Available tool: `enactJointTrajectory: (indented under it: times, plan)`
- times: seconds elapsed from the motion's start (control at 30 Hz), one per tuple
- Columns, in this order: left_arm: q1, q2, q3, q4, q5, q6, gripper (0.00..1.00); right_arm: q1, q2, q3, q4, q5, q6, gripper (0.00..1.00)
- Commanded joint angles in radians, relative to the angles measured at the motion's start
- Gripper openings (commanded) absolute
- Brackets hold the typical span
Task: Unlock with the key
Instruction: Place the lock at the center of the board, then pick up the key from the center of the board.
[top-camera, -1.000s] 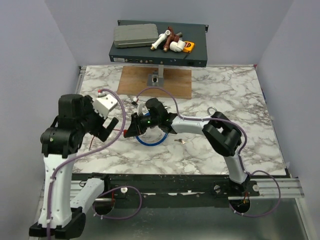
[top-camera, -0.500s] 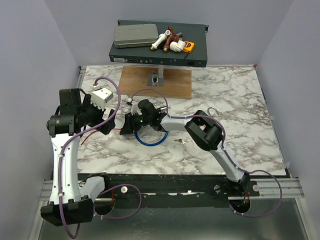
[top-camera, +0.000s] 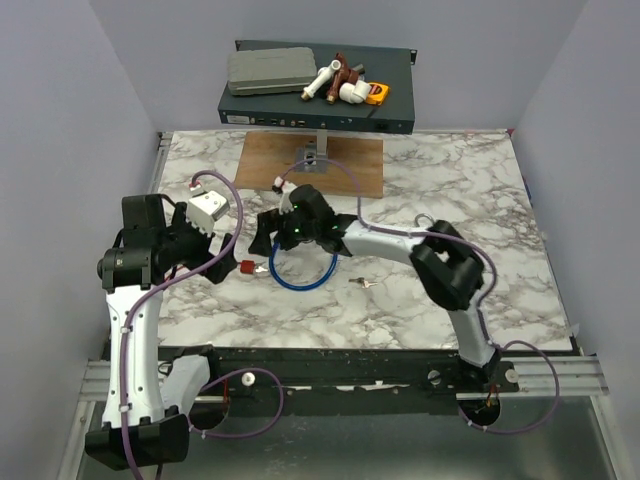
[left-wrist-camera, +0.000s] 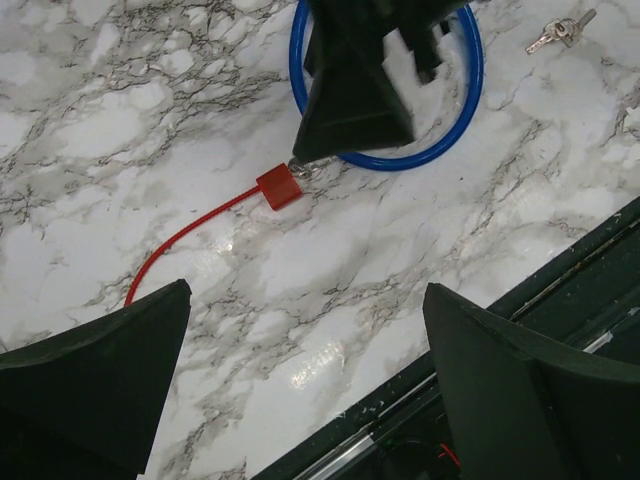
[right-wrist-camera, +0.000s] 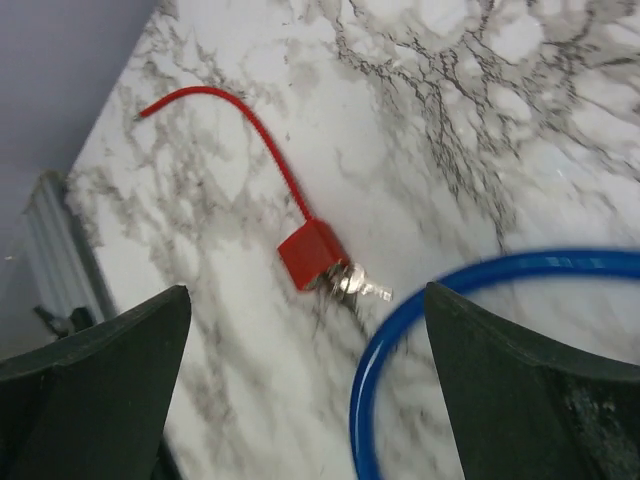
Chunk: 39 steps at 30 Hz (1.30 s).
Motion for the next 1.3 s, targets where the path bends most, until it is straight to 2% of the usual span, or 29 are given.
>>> enactJointTrajectory:
  times: [0.0, 0.07, 0.17, 0.27, 0.33, 0.4, 0.47, 0.6, 0.83, 0.93, 1.27]
  plan:
    - [0.005, -0.022, -0.019, 0.048, 0.069, -0.03, 0.99, -0.078, -0.322, -0.19, -0.001, 0.045, 0.104, 1.0]
    - [0.005, -0.011, -0.023, 0.049, 0.076, -0.032, 0.99, -0.115, -0.447, -0.331, 0.074, 0.032, 0.157, 1.0]
    - [0.005, 0.008, -0.036, 0.055, 0.057, -0.039, 0.98, -0.133, -0.611, -0.503, 0.083, 0.149, 0.183, 1.0]
    - [0.005, 0.01, -0.057, 0.068, 0.056, -0.057, 0.99, -0.162, -0.718, -0.596, 0.003, 0.238, 0.269, 1.0]
    - [0.005, 0.005, -0.073, 0.077, 0.068, -0.056, 0.98, -0.175, -0.749, -0.604, -0.092, 0.245, 0.217, 1.0]
    - [0.005, 0.005, -0.083, 0.091, 0.069, -0.056, 0.98, -0.175, -0.764, -0.609, -0.208, 0.269, 0.134, 1.0]
    - [0.006, 0.015, -0.083, 0.095, 0.068, -0.06, 0.98, -0.174, -0.776, -0.647, -0.255, 0.285, 0.034, 1.0]
    - [0.005, 0.029, -0.085, 0.108, 0.068, -0.074, 0.98, -0.173, -0.778, -0.686, -0.395, 0.428, 0.02, 0.84]
    - [0.002, 0.027, -0.106, 0.11, 0.078, -0.067, 0.98, -0.171, -0.818, -0.813, -0.374, 0.449, 0.018, 0.78]
    - [-0.004, 0.028, -0.11, 0.108, 0.086, -0.068, 0.98, -0.16, -0.788, -0.819, -0.351, 0.451, 0.006, 0.73]
    - [-0.026, 0.029, -0.12, 0.11, 0.075, -0.075, 0.98, -0.085, -0.712, -0.797, -0.306, 0.527, -0.046, 0.67]
